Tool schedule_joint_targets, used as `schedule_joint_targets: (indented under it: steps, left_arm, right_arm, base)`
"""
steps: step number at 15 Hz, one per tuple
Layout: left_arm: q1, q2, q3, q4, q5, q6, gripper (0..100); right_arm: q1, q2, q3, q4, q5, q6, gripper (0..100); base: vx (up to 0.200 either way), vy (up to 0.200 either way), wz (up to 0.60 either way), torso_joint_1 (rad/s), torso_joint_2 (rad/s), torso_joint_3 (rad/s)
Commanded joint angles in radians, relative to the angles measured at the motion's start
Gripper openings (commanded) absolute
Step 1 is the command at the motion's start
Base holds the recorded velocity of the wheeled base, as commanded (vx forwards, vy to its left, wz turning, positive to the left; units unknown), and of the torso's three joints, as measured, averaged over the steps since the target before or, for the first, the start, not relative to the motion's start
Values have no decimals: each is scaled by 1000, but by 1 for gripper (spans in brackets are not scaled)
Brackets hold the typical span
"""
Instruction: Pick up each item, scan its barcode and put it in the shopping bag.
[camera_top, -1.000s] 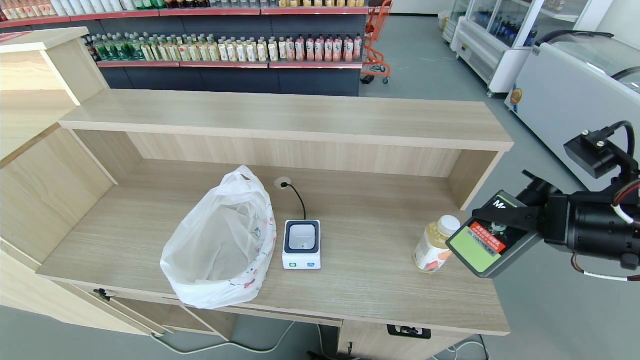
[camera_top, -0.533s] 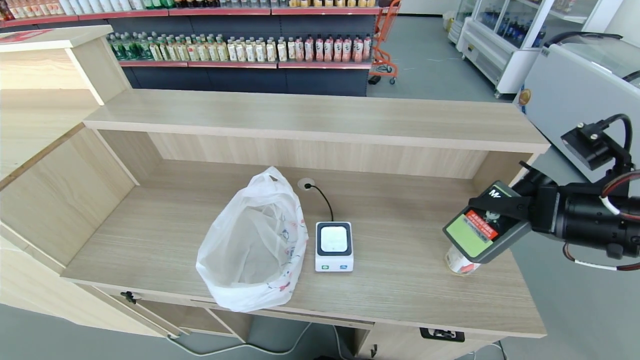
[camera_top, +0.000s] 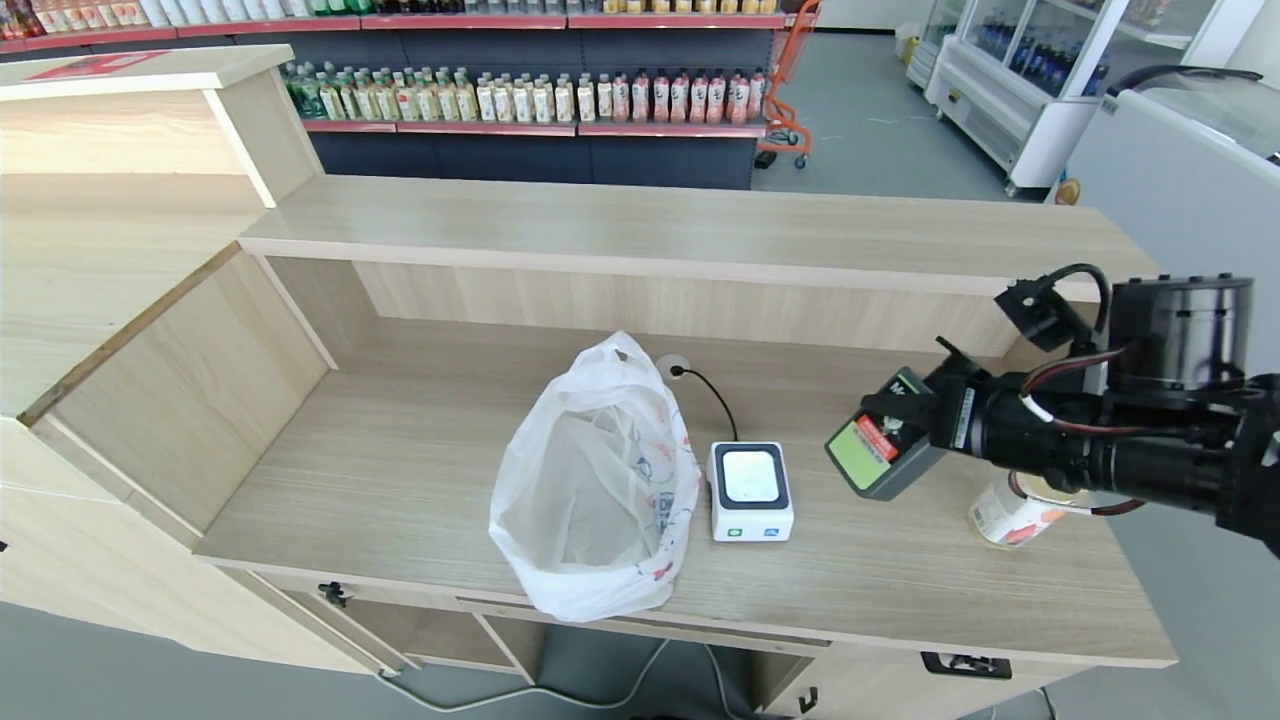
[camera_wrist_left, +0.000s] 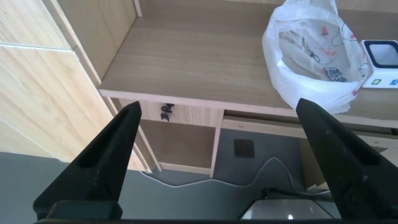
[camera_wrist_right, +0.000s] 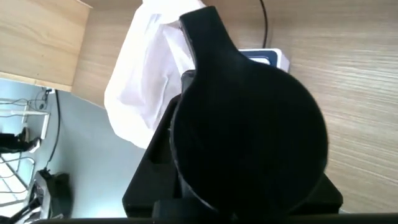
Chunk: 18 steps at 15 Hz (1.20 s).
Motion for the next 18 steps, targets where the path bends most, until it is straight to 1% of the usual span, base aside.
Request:
schedule_joint_targets:
  steps: [1,3,5,6,11,14,18]
  left_arm:
    - [0,0,0,0,0,-1,100]
    - [0,0,0,0,0,-1,100]
    - [0,0,0,0,0,-1,100]
    - [0,0,0,0,0,-1,100]
    - [0,0,0,0,0,-1,100]
    - [0,0,0,0,0,-1,100]
    - [0,0,0,0,0,-1,100]
  right_arm:
    - [30,164,-2,-85,-11,-3,0]
    - [52,242,-5,-162,-80,-4,0]
    - [67,298,-14,-242,-82,-27,0]
    - [69,325,-41,-256,-82,-55,0]
    - [92,436,-163,-256,-82,-69,0]
    - [93,503,-217,-257,-82,-116,0]
    - [93,563,-278,-257,-86,-122,0]
  base:
    - [0,0,0,0,0,0]
    - [0,0,0,0,0,0]
    - [0,0,0,0,0,0]
    - [0,0,0,0,0,0]
    - [0,0,0,0,0,0]
    - [0,0,0,0,0,0]
    - [0,0,0,0,0,0]
